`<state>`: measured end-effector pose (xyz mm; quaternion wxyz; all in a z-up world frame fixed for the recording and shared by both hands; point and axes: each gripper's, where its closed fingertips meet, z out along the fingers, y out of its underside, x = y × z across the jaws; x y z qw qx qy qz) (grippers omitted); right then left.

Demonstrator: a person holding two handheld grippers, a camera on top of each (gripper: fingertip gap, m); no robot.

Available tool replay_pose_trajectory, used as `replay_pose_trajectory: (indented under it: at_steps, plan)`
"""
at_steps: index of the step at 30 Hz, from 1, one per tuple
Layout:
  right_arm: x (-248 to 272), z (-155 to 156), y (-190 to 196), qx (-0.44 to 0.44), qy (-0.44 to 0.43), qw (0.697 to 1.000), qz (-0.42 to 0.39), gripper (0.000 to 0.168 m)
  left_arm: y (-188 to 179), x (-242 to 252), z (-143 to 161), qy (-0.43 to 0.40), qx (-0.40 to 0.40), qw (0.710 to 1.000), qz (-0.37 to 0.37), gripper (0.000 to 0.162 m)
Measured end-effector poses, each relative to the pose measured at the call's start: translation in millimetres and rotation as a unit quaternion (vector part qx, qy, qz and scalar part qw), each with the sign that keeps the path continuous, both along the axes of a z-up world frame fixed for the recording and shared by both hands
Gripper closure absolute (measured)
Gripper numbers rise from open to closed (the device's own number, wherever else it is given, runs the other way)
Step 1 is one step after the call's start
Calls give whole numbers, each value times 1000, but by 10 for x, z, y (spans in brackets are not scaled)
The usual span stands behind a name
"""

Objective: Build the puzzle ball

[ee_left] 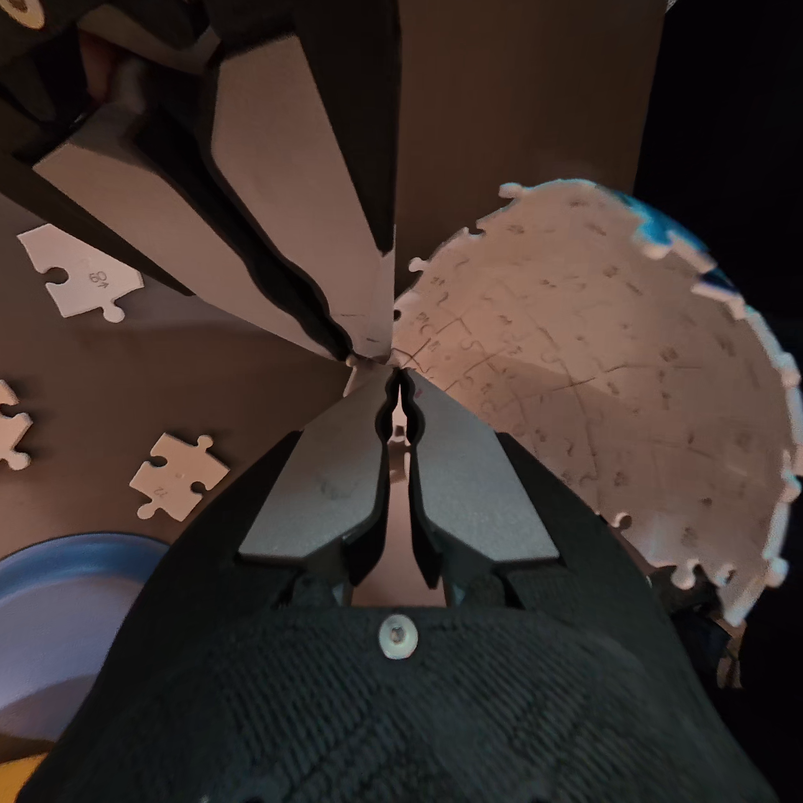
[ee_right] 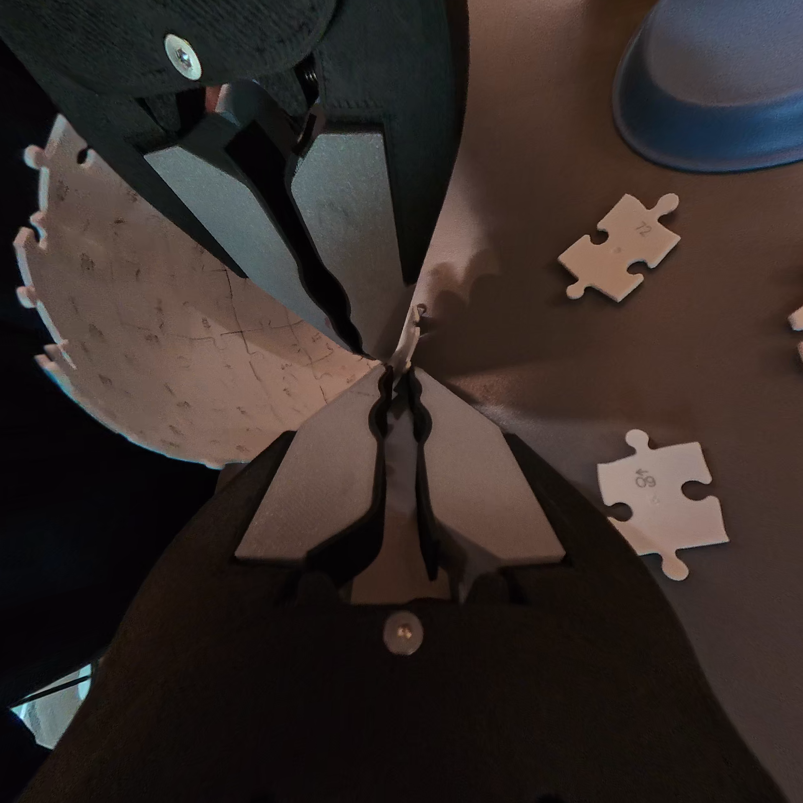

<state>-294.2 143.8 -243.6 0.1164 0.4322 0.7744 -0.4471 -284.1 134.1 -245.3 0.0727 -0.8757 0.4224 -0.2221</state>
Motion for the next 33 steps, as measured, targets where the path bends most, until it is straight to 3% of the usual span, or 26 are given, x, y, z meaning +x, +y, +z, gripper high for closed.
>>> replay_pose_trajectory:
  at_steps: [33]
  plan:
    - [-3,-2,52,-16,-33,999,1,165,37,13,-7,-41,-35,999,9,162]
